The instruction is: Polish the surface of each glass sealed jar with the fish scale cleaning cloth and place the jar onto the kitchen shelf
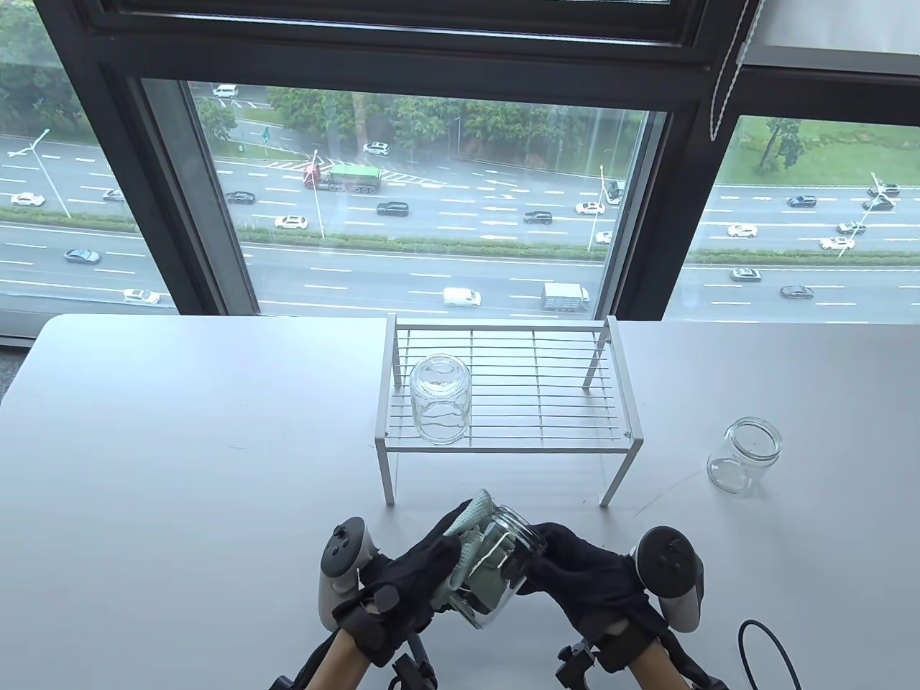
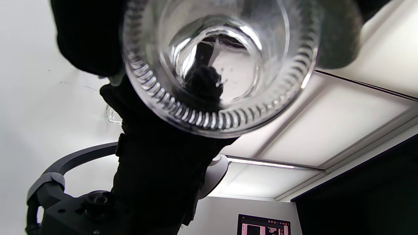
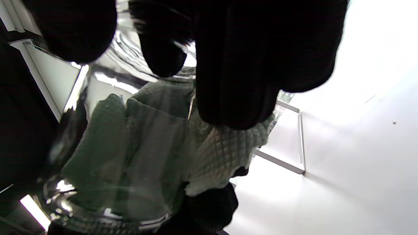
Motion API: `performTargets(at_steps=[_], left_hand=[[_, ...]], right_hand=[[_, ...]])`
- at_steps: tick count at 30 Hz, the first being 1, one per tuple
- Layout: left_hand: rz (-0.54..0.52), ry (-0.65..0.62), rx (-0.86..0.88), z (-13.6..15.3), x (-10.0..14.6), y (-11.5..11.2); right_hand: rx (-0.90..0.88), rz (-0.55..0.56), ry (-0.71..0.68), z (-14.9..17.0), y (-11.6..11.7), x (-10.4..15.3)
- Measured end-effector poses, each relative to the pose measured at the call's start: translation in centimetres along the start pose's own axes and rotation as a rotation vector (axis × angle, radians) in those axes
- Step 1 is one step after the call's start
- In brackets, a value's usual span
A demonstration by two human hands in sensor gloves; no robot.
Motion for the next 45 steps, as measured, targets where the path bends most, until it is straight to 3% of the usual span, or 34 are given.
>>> performTargets(at_steps=[7,12,14,18,22,24,27,29,33,37,41,45], left_hand=[[-0.063,0.029,-0.326,-0.6,0.0,-0.1],[-0.091,-0.049,-0.726,-2.6,0.1,-1.1],[-0.121,-0.070,-0.778,-2.7,0.1,-1.2],[-0.153,-0.060,-0.600,-1.7,0.1,-0.1],[-0.165,-0.011,-0.083,0.4,0.1,0.7],[-0.072,-0.008,0.140,0.9,-0.1,-0.1],[0.050,-0.003,0.230,1.1,-0.3,-0.8],[0.127,0.007,0.318,1.3,-0.3,-1.4],[0.113,0.023,0.230,1.3,-0.2,-1.1],[0.066,0.033,0.102,0.8,-0.1,-0.5],[0.018,0.056,-0.058,1.0,-0.1,-0.1],[-0.041,0.048,-0.324,0.2,-0.1,-0.2]], right_hand=[[0.168,0.075,0.127,0.8,-0.7,0.4],[0.288,0.125,0.237,0.4,-0.6,1.0],[0.286,0.132,0.272,0.6,-0.6,1.2],[0.227,0.166,0.254,0.5,-0.9,1.4],[-0.010,0.030,0.215,0.4,-0.3,1.2],[-0.143,-0.071,0.181,0.3,0.3,0.7],[-0.227,-0.198,0.133,0.1,0.9,0.3],[-0.193,-0.238,0.096,-0.1,1.0,0.1],[0.078,-0.158,0.008,-0.5,0.5,0.2],[0.146,-0.090,-0.017,-0.6,0.6,0.2],[0.224,-0.046,0.022,-0.2,0.3,0.3],[0.276,0.022,0.188,0.8,-0.4,0.7]])
Point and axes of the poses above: the tracker on the back of each hand, its own z axis roughly to the little-finger side, its own x axis roughly from the fingertips to the wrist, y = z × x, the point moved 5 cm from there along -x, roughly from the wrist to the fingertips, and after that the axes turned 4 degrees about -x, right-handed, at the moved point
